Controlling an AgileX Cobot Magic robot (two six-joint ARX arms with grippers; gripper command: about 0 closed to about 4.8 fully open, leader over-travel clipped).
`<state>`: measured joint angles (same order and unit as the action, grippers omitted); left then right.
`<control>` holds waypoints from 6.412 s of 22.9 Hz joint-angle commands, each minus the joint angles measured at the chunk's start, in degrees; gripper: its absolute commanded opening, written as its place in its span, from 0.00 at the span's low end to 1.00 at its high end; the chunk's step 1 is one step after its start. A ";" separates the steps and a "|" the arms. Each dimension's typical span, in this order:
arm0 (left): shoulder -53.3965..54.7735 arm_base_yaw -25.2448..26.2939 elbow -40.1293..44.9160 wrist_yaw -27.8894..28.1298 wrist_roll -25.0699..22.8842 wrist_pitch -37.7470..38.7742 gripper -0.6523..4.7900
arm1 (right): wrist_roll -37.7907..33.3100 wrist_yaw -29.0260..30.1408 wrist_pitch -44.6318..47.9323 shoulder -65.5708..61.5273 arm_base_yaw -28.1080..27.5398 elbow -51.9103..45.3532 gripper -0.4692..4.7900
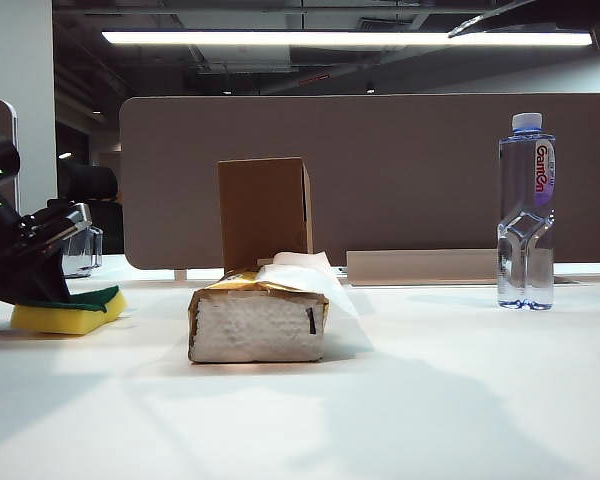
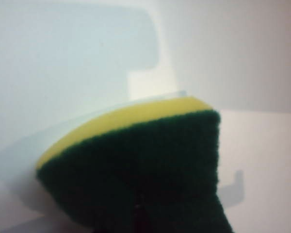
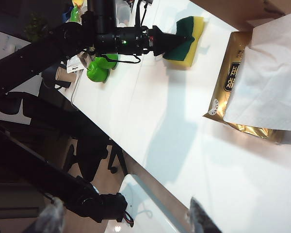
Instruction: Move the sponge from left to right to wipe the table, avoiding obstacles on the table, and finally reaching the bottle of mineral water.
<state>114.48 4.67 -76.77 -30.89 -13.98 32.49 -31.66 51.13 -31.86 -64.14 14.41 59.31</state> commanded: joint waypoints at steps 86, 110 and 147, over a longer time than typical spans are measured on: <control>-31.45 -38.60 46.45 6.69 38.95 -26.56 0.11 | 8.15 1.36 -17.64 8.76 0.00 0.26 0.72; -31.23 -42.82 46.42 10.56 43.58 -33.88 0.34 | 8.15 1.57 -17.68 8.83 0.00 0.26 0.72; -35.34 -42.73 43.23 13.38 43.95 -29.11 0.64 | 8.17 1.55 -18.05 10.36 0.00 0.26 0.72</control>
<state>80.14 -38.09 -33.39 -18.35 30.30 3.49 -23.88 52.31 -50.15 -53.95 14.39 59.35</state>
